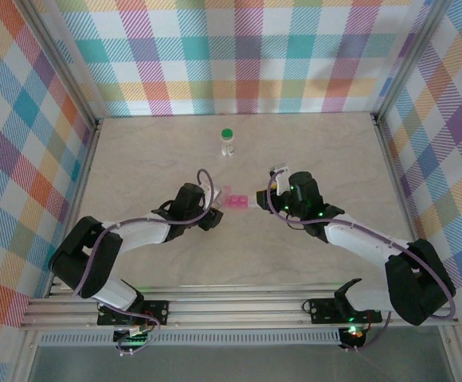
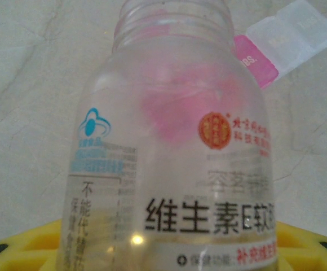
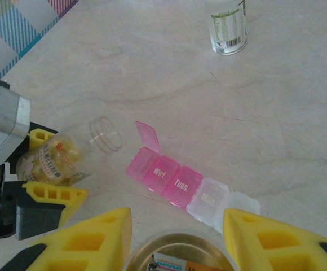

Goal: Sort the pills into containers

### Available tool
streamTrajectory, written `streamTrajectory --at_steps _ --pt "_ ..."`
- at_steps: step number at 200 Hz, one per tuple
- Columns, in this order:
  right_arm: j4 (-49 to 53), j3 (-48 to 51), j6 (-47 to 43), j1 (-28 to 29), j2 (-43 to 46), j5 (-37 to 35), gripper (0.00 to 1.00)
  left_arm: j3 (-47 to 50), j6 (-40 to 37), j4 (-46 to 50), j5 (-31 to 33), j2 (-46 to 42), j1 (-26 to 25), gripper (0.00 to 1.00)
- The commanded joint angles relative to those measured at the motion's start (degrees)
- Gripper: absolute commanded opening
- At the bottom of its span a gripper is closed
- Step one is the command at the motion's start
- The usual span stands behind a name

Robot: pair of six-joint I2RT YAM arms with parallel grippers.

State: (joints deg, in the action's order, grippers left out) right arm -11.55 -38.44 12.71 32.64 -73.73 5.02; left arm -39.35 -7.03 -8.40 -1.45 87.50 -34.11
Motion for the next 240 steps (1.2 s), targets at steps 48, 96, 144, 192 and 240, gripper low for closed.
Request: streamTrajectory --at_steps 48,96,144,192,240 --pt "-2.25 0.01 -0.58 -0.03 -0.53 1.16 0.2 -8.21 2.72 11.73 1.43 3.79 -0.7 0.0" --pt "-1.98 -0.15 -0.32 -0.04 -0.3 1.73 0.19 -12.26 3.68 17.58 1.71 6.09 -0.84 0.0" --pt "-1.79 -0.26 -0.28 -0.04 -0.14 2.17 0.18 -15.69 3.89 22.51 2.06 8.54 -1.39 0.0" --pt "-1.54 -0.42 -0.17 -0.02 0.04 2.54 0.18 -18.25 3.64 28.49 3.91 9.53 -1.92 0.0" --pt "-1.55 -0.48 -0.21 -0.04 -0.32 2.63 0.18 -20.94 2.27 33.15 2.87 10.43 -2.01 0.0"
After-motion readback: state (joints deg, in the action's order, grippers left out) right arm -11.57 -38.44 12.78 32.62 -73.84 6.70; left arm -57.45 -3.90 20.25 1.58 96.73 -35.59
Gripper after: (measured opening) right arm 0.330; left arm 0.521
